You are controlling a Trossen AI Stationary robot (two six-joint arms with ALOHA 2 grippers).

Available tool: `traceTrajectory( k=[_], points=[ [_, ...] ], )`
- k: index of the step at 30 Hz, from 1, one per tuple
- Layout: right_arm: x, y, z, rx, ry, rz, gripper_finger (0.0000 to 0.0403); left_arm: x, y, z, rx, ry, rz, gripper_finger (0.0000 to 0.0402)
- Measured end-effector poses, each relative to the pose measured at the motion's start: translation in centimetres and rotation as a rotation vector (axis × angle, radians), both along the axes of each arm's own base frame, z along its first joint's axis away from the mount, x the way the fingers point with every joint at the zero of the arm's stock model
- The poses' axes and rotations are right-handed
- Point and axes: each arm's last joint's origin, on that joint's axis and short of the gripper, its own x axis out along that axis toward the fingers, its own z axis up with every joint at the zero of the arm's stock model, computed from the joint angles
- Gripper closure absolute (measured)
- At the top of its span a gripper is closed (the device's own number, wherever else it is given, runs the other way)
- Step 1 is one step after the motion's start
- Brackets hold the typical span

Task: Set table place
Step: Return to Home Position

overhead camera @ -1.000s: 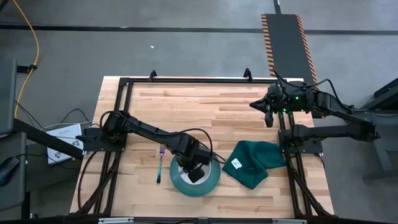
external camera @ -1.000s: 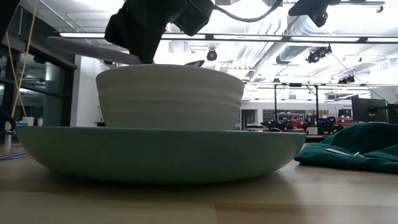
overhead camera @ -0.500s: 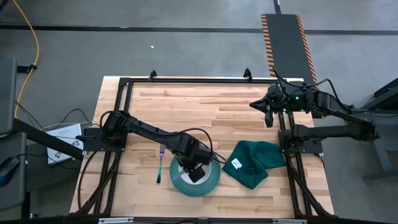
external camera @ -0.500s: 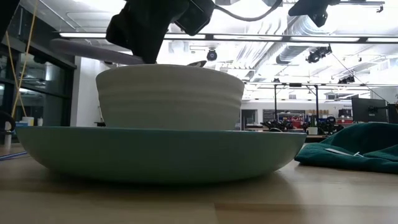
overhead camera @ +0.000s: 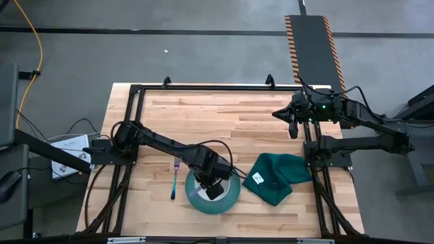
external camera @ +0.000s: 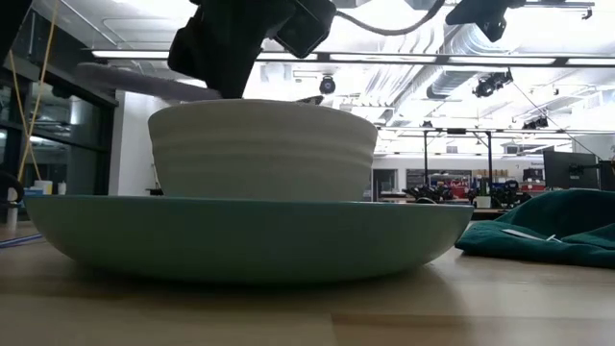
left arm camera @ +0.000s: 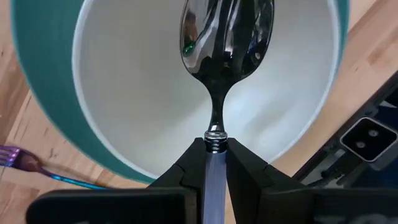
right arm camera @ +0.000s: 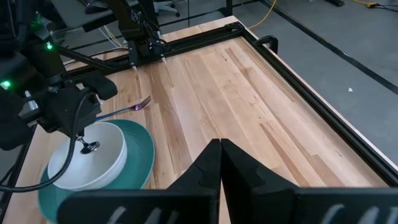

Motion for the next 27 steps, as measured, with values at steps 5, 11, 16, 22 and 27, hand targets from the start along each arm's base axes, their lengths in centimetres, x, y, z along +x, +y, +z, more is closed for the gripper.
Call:
traceTrajectory(
  k=[5, 11, 16, 22, 27],
  points=[
    [0.0, 0.0, 0.0, 0.0, 0.0, 0.0, 0.0402, -0.03, -0.02, -0.62, -0.002, 0.036, -0.009, 0.0365],
    [0.0, -0.01, 0.0, -0.002, 0.001, 0.0, 0.0402, 0.12, -0.13, -1.02, -0.026, 0.046, -0.024, 0.0365],
    [0.01, 0.0, 0.0, -0.002, 0.001, 0.001, 0.0402, 0.14, -0.09, -0.96, -0.026, 0.042, -0.024, 0.0365],
    [0.0, 0.0, 0.0, -0.002, 0.001, 0.001, 0.0402, 0.14, -0.1, -0.94, -0.027, 0.04, -0.03, 0.0365],
    [0.0, -0.01, 0.0, -0.002, 0.001, 0.0, 0.0402, 0.1, -0.11, -0.94, -0.033, 0.045, -0.031, 0.0365]
  ],
)
